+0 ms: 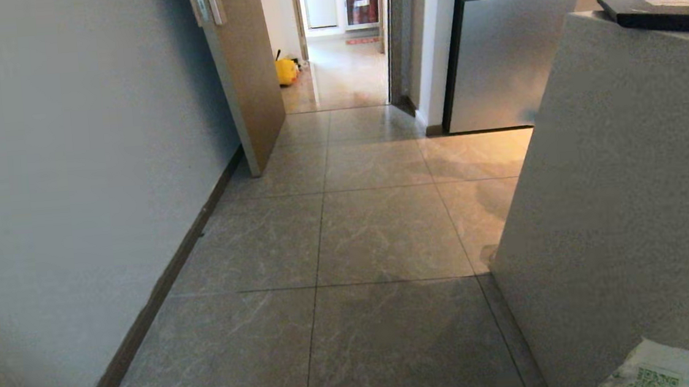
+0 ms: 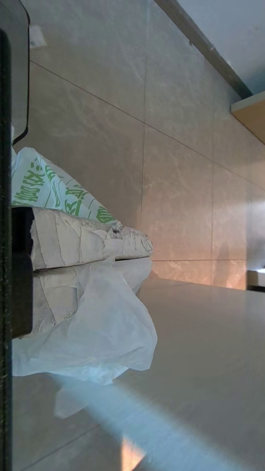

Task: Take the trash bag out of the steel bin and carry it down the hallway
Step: Put the trash bag at the door

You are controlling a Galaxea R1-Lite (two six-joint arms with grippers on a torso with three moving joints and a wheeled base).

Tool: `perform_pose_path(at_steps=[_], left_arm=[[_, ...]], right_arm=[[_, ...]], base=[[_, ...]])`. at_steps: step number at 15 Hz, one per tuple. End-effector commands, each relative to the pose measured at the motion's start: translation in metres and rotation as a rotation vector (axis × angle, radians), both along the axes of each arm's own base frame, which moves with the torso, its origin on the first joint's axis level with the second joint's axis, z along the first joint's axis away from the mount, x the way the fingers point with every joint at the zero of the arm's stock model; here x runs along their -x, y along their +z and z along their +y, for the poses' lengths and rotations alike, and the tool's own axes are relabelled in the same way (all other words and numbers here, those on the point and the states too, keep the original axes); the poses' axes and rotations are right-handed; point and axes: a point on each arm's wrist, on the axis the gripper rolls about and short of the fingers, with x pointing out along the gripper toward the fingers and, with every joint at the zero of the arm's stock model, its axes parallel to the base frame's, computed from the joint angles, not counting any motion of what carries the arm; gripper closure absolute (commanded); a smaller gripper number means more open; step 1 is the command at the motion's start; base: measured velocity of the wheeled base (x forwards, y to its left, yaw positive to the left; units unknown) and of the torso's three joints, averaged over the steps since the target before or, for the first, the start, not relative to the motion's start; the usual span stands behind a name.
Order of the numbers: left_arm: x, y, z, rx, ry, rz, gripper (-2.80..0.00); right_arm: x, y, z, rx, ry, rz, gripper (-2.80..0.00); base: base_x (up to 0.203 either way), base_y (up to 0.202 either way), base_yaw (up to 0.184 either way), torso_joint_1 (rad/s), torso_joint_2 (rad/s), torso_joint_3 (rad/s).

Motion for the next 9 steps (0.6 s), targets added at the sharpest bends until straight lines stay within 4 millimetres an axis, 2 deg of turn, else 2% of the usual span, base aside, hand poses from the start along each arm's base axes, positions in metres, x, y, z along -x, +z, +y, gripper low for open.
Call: perform_pose_path(at_steps=[1,9], left_arm=[[0.0,0.0001,0.0,0.001,0.0,-0.001,0.0],[0.0,0.0001,0.0,0.001,0.0,-0.001,0.0]], right_arm=[[-0.0001,0.0002,0.0,-0.001,0.0,0.0,0.0],[-0.0001,0.0,0.0,-0.001,0.0,0.001,0.0]], base=[[0.189,0.0,0.001,-0.002,0.01,0.006],[0.19,0.0,0.0,0.0,0.0,0.003]])
